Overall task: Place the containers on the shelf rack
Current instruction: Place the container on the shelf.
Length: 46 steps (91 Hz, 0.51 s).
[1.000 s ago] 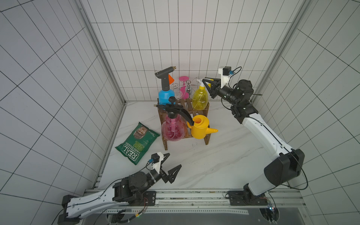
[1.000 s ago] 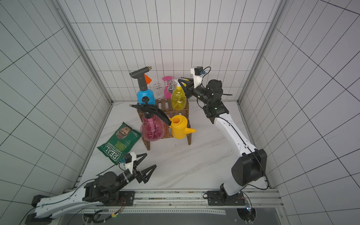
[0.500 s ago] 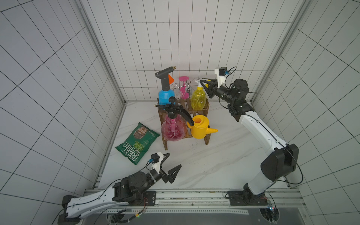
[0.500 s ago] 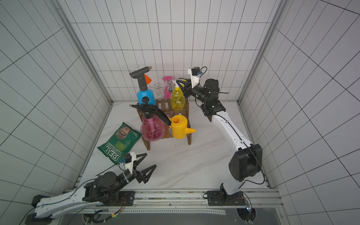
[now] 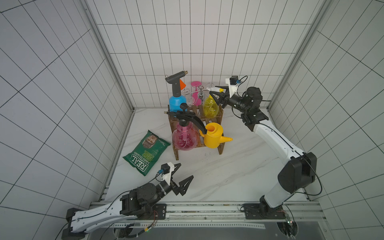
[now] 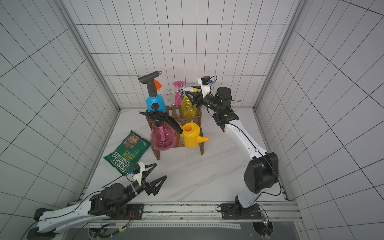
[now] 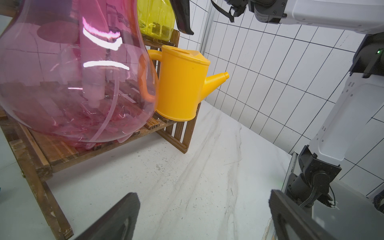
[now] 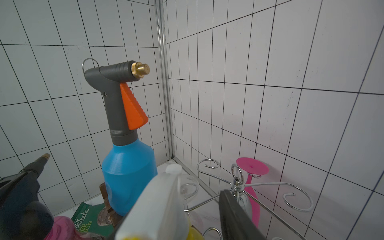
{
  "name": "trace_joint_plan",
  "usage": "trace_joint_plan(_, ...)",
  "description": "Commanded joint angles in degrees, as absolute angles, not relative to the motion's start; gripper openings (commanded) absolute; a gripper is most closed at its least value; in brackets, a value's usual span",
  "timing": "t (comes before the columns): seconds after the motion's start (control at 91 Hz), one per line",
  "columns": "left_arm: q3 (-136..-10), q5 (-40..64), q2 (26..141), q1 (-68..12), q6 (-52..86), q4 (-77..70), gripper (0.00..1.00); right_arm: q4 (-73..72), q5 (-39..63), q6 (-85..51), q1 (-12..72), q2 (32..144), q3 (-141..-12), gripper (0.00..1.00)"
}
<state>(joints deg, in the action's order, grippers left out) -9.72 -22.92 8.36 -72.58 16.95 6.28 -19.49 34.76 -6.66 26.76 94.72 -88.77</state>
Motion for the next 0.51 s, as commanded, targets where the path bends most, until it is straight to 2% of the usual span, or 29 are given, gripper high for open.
trace_joint_plan(0.0,-9.98,-23.13,7.74,-72.25,16.52,6.17,0.99,-21.3,35.1,-6.07,27.45,93.09,-88.03,0.63)
trace_joint_plan(0.209,-9.91,-23.03,7.33,-72.25,16.66,6.33,0.99,-20.3,33.46,-6.24,27.5,91.59,-87.58,0.82)
trace_joint_plan(0.33,-9.93,-23.03,6.81,-72.25,16.67,6.62,0.99,-19.08,32.29,-5.85,27.53,89.85,-87.05,0.99)
trace_joint_plan(0.495,-9.82,-22.92,6.42,-72.25,16.7,6.69,0.99,-17.18,32.76,-4.28,27.46,87.31,-86.02,0.99)
